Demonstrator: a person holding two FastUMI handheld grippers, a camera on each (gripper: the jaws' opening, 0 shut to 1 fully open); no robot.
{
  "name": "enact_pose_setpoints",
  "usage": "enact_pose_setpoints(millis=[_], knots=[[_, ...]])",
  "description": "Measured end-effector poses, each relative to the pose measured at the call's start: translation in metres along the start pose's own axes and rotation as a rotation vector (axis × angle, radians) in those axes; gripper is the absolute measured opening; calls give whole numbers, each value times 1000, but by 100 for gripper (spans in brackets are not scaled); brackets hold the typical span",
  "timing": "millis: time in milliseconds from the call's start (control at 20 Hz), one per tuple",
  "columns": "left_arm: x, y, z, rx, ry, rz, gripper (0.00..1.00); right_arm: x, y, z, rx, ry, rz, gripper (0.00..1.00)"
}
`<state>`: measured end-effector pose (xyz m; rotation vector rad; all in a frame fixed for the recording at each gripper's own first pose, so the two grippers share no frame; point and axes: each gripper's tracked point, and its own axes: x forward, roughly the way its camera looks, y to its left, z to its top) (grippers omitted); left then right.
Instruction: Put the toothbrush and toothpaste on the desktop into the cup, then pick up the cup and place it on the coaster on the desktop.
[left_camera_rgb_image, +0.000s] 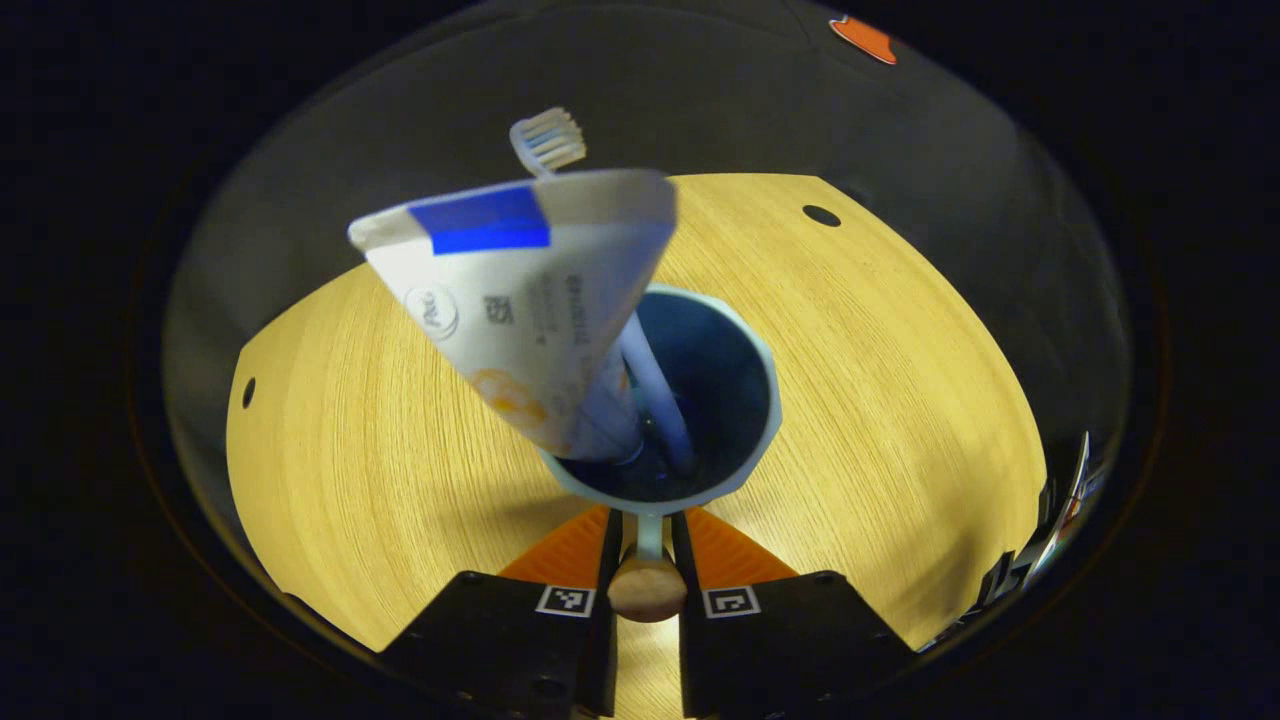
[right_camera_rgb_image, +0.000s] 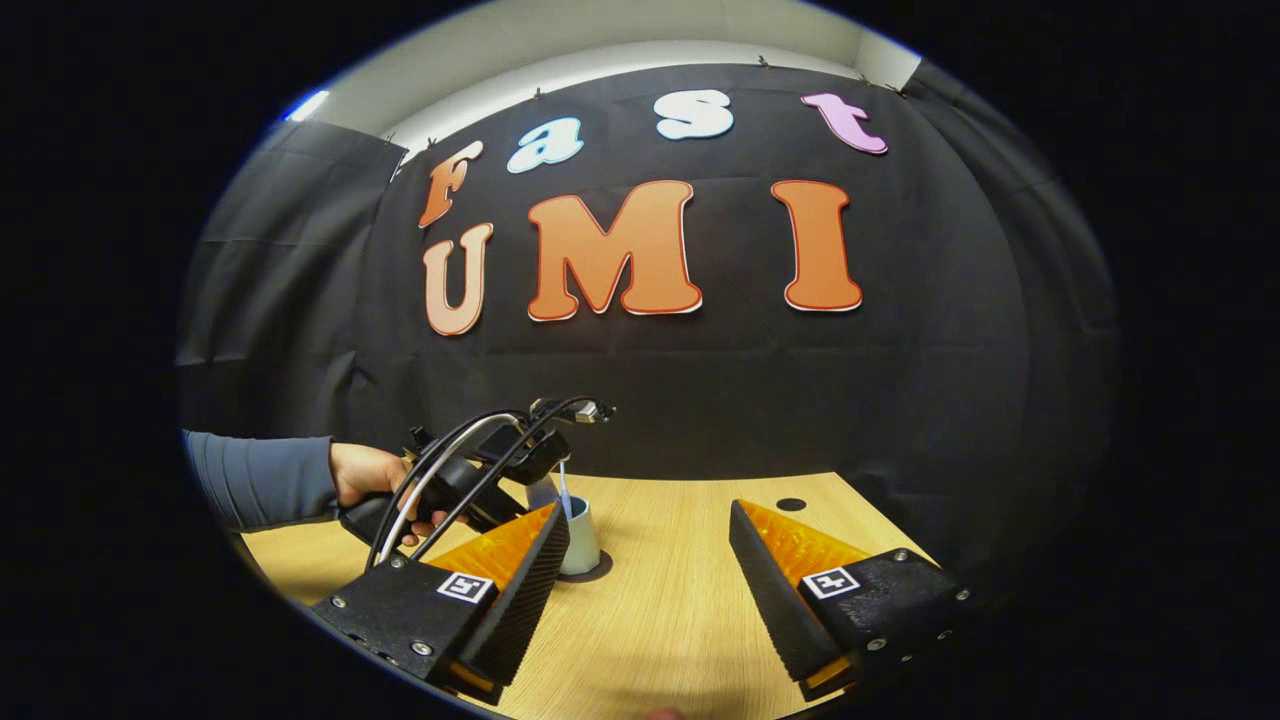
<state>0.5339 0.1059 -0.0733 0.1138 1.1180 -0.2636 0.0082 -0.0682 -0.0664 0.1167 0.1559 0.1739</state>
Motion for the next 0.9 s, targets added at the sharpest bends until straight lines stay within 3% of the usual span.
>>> enact_pose_setpoints(millis=[50, 150, 250, 400, 450, 550, 700, 900], knots=[[-3, 1, 4, 14, 1, 12, 26, 1, 1, -1, 1, 3, -2, 100], [-11, 5, 20, 52, -43, 39, 33, 1, 2, -2, 4, 12, -1, 97], [-24, 12, 42, 89, -102, 80, 84, 3, 8, -3, -1, 15, 8, 97], [-51, 2, 44, 100, -188, 102, 88, 6, 10, 3, -12, 10, -4, 97], [-60, 18, 45, 88, -222, 102, 90, 7, 13, 6, -18, 2, -8, 96], [-89, 25, 55, 91, -317, 146, 99, 8, 19, 14, -35, -23, -20, 96], [-131, 52, 57, 102, -490, 259, 100, 8, 31, 24, -63, -83, -30, 97], [-178, 70, 48, 59, -720, 308, 100, 10, 51, 32, -107, -130, -19, 97]])
